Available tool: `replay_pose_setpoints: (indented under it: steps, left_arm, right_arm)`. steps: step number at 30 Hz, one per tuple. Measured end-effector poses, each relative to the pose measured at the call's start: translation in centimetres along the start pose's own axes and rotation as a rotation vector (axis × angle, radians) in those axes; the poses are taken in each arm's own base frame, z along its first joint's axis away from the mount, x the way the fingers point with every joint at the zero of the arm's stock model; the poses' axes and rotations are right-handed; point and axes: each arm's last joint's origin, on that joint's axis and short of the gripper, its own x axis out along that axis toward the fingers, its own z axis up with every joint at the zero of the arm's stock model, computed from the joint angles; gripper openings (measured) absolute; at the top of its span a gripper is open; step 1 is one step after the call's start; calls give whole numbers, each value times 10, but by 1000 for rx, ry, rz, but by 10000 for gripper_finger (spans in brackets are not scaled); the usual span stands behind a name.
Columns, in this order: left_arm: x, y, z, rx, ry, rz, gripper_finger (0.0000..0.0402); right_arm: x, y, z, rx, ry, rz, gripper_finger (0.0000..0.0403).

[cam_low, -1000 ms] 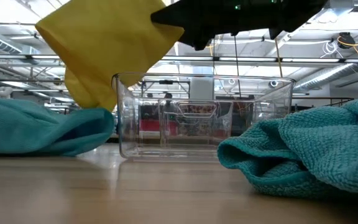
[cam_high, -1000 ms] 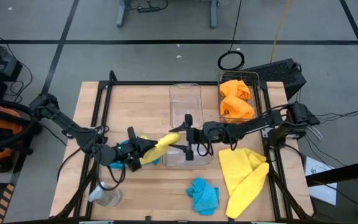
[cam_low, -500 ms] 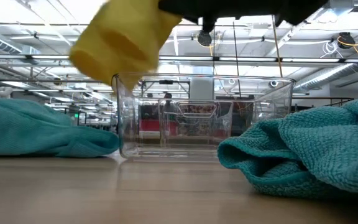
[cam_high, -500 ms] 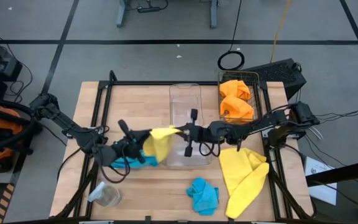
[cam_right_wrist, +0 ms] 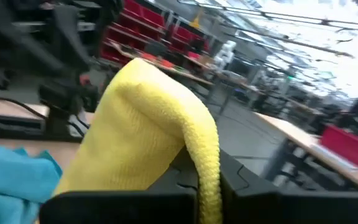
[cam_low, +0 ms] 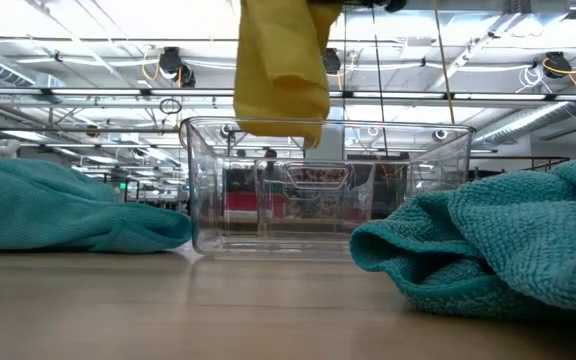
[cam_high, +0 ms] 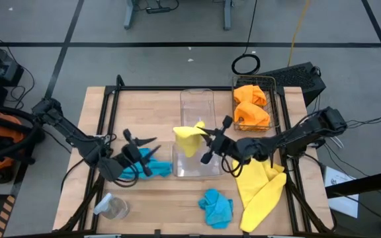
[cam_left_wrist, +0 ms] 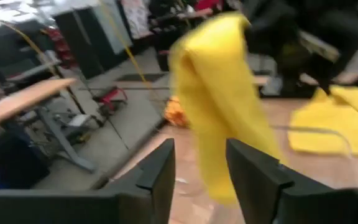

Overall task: Sort microfiber towel by color & place in baskets
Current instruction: Put the top yellow microfiber towel into the bottom transparent bin

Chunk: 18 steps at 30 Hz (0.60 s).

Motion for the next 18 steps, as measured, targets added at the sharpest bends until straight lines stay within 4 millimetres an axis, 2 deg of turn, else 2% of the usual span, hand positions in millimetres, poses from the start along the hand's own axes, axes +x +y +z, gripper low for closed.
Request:
replay_pose_setpoints:
  steps: [8, 13, 18]
  left_arm:
    - [39, -23, -21, -42, 50, 53, 219]
    - [55, -42, -21, -94, 7, -92, 265]
    - [66, -49, -21, -107, -47, -57, 305]
  right_arm:
    - [-16, 9, 11, -27, -50, -1, 1]
    - [-21, 11, 15, -116, -41, -40, 1]
    - [-21, 11, 14, -120, -31, -55, 1]
